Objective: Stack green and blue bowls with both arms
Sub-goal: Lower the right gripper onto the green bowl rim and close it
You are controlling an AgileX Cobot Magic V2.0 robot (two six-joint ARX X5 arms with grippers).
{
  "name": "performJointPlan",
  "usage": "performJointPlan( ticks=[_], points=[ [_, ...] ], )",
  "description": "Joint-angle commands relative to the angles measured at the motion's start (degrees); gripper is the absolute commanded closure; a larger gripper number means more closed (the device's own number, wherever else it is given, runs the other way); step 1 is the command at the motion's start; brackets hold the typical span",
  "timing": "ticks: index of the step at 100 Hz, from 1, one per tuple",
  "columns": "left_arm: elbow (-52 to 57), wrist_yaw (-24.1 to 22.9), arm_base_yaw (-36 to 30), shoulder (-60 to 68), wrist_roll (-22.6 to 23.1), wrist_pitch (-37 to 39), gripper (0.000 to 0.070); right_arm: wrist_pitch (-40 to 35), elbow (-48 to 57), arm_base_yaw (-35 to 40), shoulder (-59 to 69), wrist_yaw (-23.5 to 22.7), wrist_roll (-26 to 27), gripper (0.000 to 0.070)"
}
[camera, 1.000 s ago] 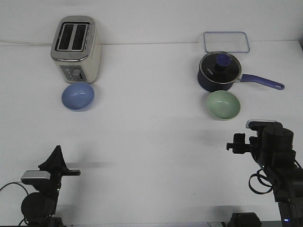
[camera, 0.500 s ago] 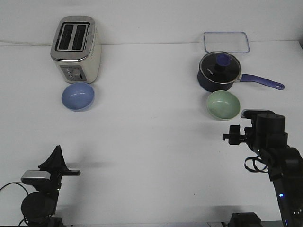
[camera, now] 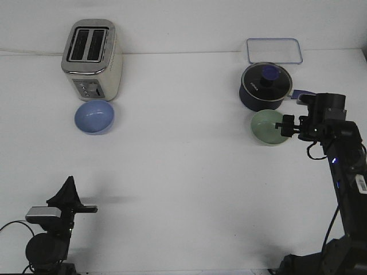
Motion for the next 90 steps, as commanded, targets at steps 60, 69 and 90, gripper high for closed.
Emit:
performJointPlan(
  ticks=[60, 69, 90],
  points=[
    [-1.1, -0.2, 0.0, -0.1, 0.3, 0.6, 0.0689, 6.6, 3.4, -0.8, 15.2, -2.1, -2.6, 0.0271],
    [-1.1, -0.2, 0.0, -0.1, 0.3, 0.6, 0.0689, 6.6, 3.4, -0.8, 16.1, -2.1, -2.6, 0.0271],
    [-1.1, -0.2, 0.0, -0.1, 0.3, 0.6, 0.0689, 7.1, 3.4, -0.8, 18.1, -2.1, -2.8, 0.0271]
  ],
)
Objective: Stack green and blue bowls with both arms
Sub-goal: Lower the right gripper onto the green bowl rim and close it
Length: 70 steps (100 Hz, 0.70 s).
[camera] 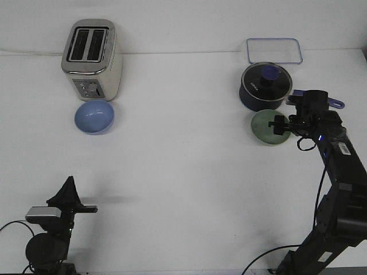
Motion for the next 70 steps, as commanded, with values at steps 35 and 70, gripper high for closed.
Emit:
performJointPlan(
  ticks=[35, 70],
  points=[
    [-1.1, -0.2, 0.0, -0.1, 0.3, 0.6, 0.0689, -0.2, 1.3, 0.0, 4.4, -1.5, -0.8, 0.0434],
    [-1.1, -0.2, 0.0, -0.1, 0.3, 0.6, 0.0689, -1.4, 1.4, -0.4, 4.2, -1.6, 0.2, 0.07]
  ],
)
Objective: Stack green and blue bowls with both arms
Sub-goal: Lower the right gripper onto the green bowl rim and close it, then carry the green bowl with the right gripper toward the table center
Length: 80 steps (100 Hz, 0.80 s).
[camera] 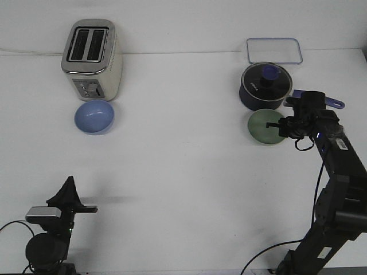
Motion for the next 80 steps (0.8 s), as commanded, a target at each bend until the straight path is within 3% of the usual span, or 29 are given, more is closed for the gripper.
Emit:
performJointPlan(
  ticks=[1, 45, 61, 80],
  points=[
    [-1.1, -0.2, 0.0, -0.1, 0.3, 0.6, 0.0689, -1.1, 0.5, -0.1, 1.0, 0.9, 0.0, 0.07],
    [-1.1, -0.2, 0.0, -0.1, 0.3, 0.6, 0.0689, -8.1, 0.6, 5.0, -12.0, -4.6, 2.5, 0.07],
    [-1.1, -0.2, 0.0, -0.1, 0.3, 0.6, 0.0689, -10.5, 0.6, 11.5, -15.4, -9.2, 3.7, 0.07],
    [-1.1, -0.2, 0.0, -0.1, 0.3, 0.6, 0.0689, -9.2, -0.3, 22.4, -15.3, -9.4, 6.1, 0.07]
  ],
)
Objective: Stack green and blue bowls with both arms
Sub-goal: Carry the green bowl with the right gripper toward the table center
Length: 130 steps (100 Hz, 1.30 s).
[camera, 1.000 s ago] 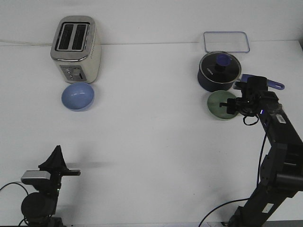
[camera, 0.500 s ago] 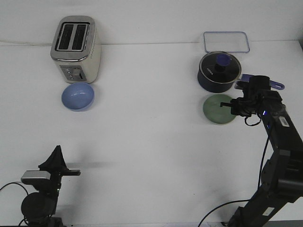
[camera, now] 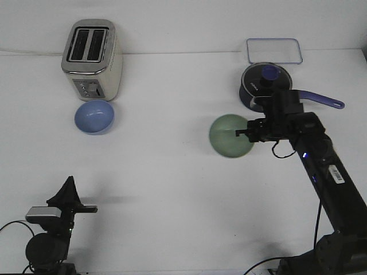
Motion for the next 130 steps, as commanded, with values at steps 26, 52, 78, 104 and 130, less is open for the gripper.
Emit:
performJointPlan(
  ticks=[26, 52, 78, 104, 130],
  points=[
    [-1.1, -0.2, 0.0, -0.1, 0.3, 0.6, 0.0689, 5.9, -2.0, 16.7, 1.0, 0.5, 5.6, 0.07],
    [-1.1, -0.2, 0.0, -0.1, 0.3, 0.6, 0.0689, 9.0, -5.1, 22.4, 4.6, 0.5, 8.6, 0.07],
    [-1.1, -0.2, 0.0, -0.1, 0.3, 0.6, 0.0689, 9.4, -5.3, 25.8, 9.2, 0.6, 8.7, 0.07],
    [-1.1, -0.2, 0.0, -0.1, 0.3, 0.6, 0.0689, 9.7, -5.3, 27.0, 12.8, 1.8, 8.7, 0.07],
    [-1.1, -0.2, 0.0, -0.1, 0.3, 0.6, 0.0689, 10.2, -5.3, 27.1, 14.2, 1.8, 8.7, 0.07]
  ],
)
